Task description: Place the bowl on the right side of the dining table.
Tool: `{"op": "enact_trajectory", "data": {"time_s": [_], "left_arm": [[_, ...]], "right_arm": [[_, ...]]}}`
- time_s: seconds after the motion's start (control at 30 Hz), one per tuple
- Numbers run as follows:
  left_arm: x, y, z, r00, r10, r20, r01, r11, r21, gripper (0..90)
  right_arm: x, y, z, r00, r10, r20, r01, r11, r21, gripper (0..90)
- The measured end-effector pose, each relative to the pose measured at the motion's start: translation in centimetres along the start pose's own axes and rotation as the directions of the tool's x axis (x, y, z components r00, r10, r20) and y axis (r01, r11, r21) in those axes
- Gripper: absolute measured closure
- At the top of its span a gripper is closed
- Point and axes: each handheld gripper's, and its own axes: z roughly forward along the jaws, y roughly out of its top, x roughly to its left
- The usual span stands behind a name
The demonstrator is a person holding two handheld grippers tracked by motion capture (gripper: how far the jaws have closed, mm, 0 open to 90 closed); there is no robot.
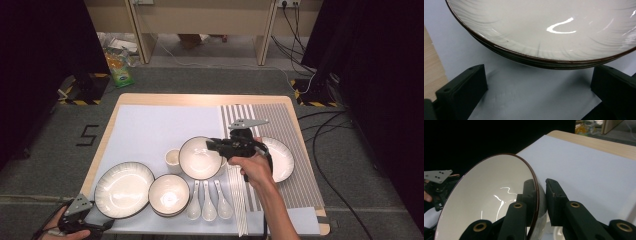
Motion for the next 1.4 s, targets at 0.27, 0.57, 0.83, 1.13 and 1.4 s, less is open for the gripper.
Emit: {"op": "enact_trajectory", "data": {"time_s": [0.27, 0.57, 0.83, 1.13, 1.4], "left_arm": [[0.0, 0.0, 0.0, 1.0000, -0.001, -0.002, 0.001, 1.0000, -0.001, 0.0], [0.0, 0.0, 0.0, 1.0000, -0.002, 0.000, 0.002, 1.0000, -0.004, 0.0], [0.0, -0.1, 0.0, 1.0000, -0.002, 0.003, 0.002, 1.0000, -0.006, 0.0], [0.0, -0.2, 0.0, 1.0000, -0.003, 0.000, 0.003, 0.9999, -0.014, 0.0], [0.0, -0.1, 0.0, 1.0000, -0.004, 0.000, 0.004, 0.9999, -0.012, 0.0]], "right_arm": [[-3.0, -0.6, -2.4, 0.9955, 0.061, 0.072, -0.059, 0.998, -0.028, 78.2], [-6.7, -2.8, -4.7, 0.9778, 0.150, 0.146, -0.146, 0.989, -0.040, 77.9], [-8.7, -4.4, -6.8, 0.9609, 0.207, 0.185, -0.199, 0.978, -0.059, 77.9], [-11.3, -6.1, -8.5, 0.9318, 0.274, 0.238, -0.262, 0.962, -0.078, 77.8], [-13.1, -7.9, -9.2, 0.9066, 0.319, 0.277, -0.308, 0.948, -0.081, 77.5]]}}
